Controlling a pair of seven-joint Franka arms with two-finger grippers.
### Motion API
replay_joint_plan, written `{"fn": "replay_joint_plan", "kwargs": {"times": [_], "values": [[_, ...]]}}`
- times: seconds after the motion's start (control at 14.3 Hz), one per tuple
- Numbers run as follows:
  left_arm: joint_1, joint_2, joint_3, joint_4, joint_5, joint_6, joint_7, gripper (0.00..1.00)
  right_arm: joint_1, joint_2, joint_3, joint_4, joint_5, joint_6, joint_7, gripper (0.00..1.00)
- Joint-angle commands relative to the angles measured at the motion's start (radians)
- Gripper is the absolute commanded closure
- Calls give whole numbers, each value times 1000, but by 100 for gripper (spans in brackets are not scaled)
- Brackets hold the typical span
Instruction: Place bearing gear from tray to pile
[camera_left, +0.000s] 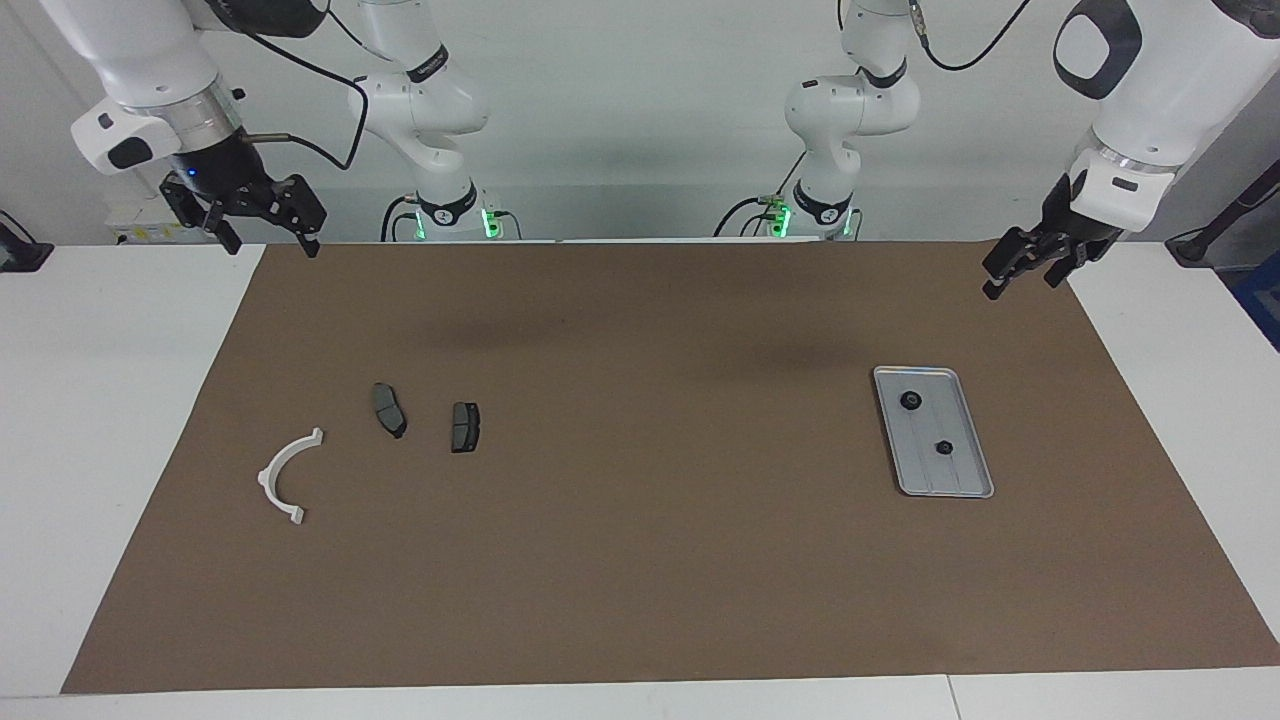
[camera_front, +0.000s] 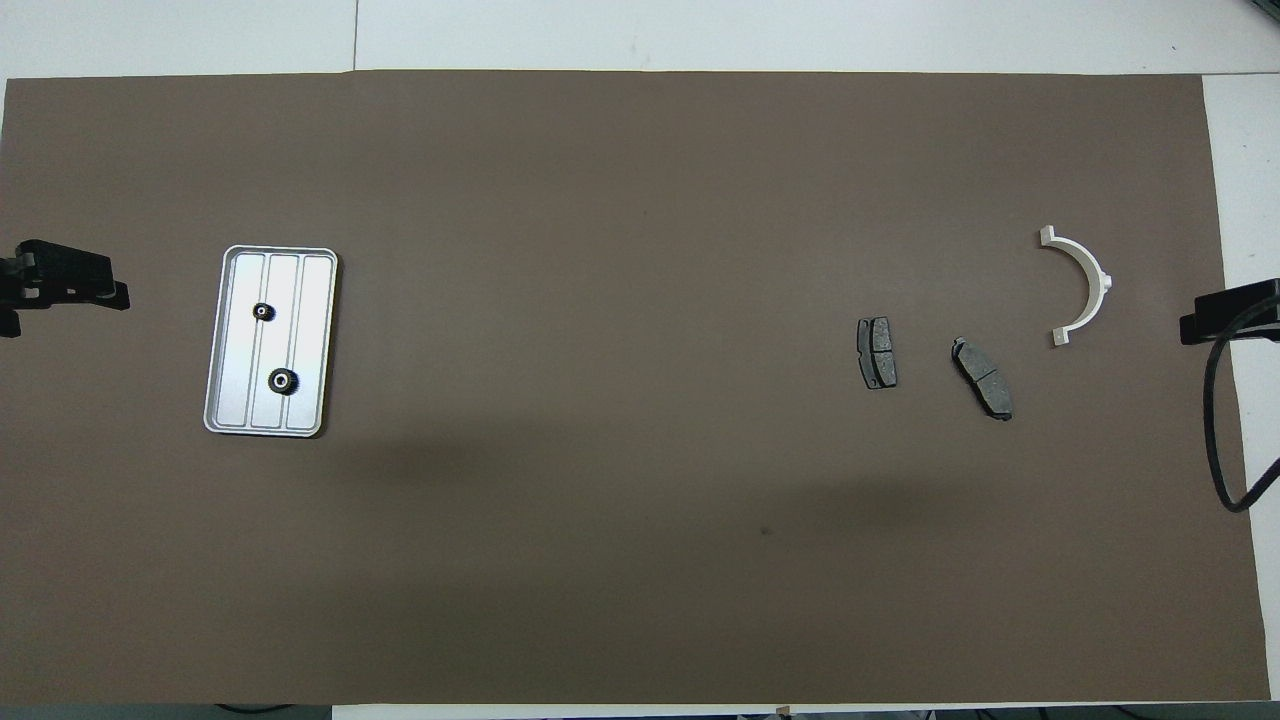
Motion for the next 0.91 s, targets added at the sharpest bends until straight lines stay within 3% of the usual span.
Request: {"fn": "replay_joint_plan", "kwargs": {"times": [0.0,0.84], "values": [[10,8,-4,14,-8,3,15,0,-5,-2,-1,-3,7,22,-29,0],[7,41,-4,14,-10,-12,6,0,-2,15,4,15,7,50,-20,0]]}}
